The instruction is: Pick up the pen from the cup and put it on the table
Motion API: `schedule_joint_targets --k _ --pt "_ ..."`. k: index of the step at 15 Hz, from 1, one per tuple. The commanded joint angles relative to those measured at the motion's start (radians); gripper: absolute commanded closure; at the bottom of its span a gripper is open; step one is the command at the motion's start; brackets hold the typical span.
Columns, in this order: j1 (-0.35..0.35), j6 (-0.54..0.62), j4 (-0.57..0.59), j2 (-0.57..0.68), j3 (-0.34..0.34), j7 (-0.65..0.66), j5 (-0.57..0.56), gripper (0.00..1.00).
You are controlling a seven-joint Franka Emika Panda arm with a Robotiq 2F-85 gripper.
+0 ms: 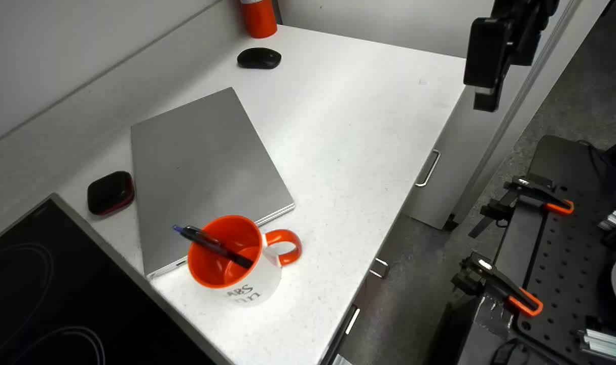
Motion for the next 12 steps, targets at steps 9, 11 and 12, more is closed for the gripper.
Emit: schedule_joint_targets --k 9,11,12 --pt "0.190 0.257 0.018 0.098 -0.021 -0.304 0.190 0.00" --pt "0.232 0.274 0.038 0.125 -0.028 -0.370 0.257 0.00" --pt "0.251 0.224 0.050 0.124 -0.041 -0.418 0.290 0.00"
